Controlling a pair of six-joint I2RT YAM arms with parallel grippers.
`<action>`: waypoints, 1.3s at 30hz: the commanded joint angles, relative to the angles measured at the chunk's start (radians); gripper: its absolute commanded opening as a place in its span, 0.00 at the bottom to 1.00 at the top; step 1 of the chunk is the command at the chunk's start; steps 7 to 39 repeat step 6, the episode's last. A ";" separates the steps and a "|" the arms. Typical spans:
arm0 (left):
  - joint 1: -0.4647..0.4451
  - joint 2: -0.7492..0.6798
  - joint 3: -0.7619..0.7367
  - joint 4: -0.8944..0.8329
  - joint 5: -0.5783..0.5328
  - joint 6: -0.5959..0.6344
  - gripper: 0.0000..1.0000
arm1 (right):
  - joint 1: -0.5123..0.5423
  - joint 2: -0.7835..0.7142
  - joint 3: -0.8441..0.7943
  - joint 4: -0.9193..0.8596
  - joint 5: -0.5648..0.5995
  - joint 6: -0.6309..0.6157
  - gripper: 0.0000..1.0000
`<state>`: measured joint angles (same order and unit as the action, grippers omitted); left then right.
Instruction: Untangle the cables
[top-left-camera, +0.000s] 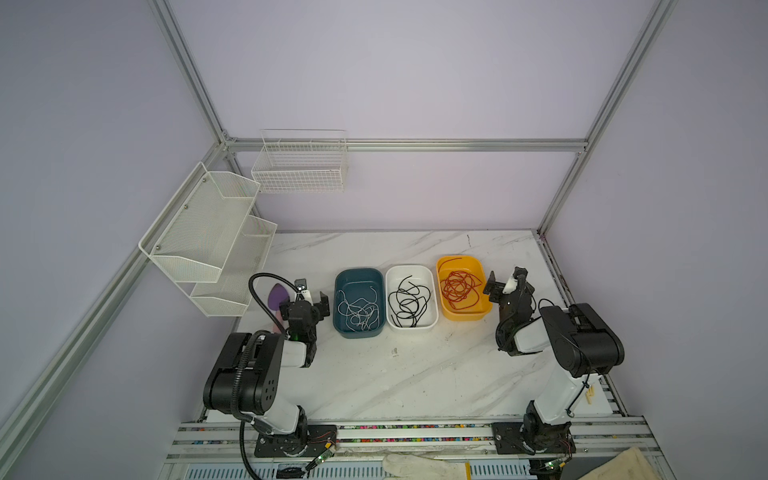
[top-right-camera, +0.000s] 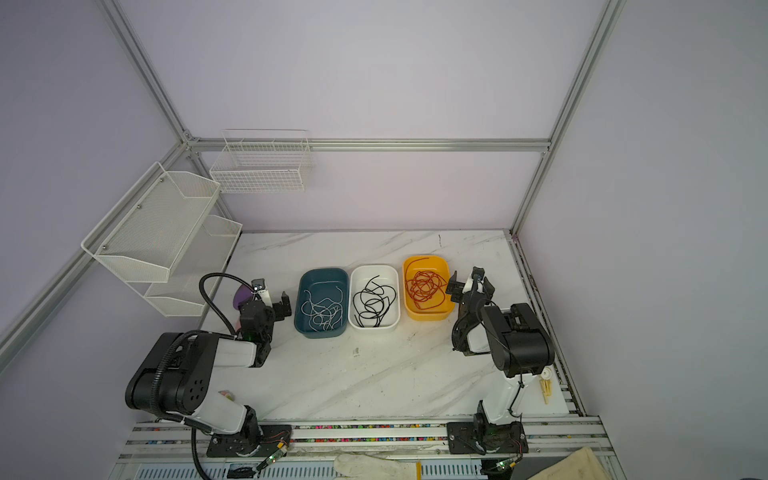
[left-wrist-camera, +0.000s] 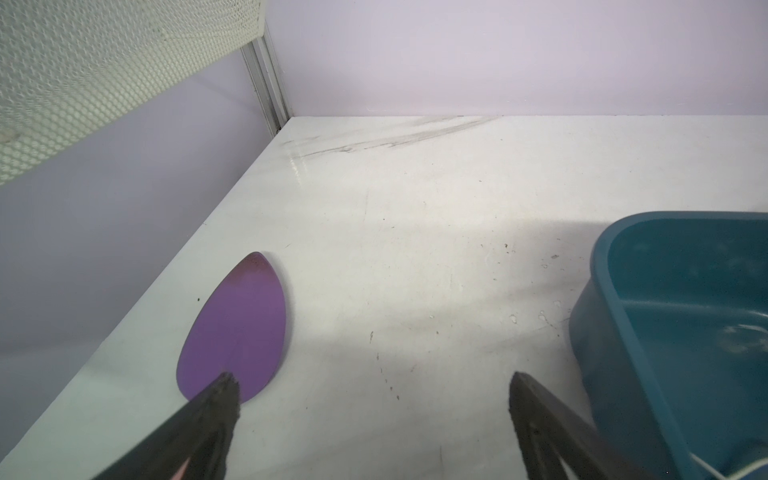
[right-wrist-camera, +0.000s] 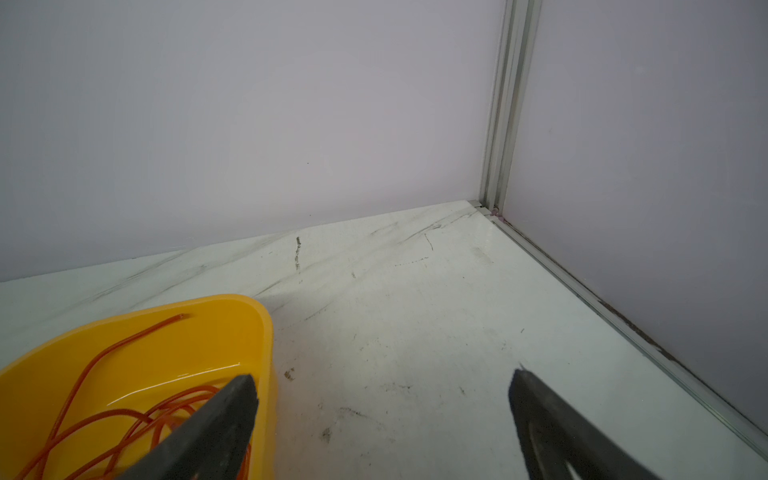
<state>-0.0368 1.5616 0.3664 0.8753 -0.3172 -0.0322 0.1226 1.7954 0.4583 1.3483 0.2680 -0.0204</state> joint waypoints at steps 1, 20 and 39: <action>0.006 0.003 0.011 0.068 0.004 0.014 1.00 | -0.010 -0.006 0.014 -0.008 -0.031 0.000 0.98; 0.007 0.003 0.009 0.068 0.005 0.015 1.00 | -0.012 -0.012 0.002 0.013 -0.032 -0.019 0.98; 0.007 0.003 0.009 0.068 0.005 0.015 1.00 | -0.012 -0.012 0.002 0.013 -0.032 -0.019 0.98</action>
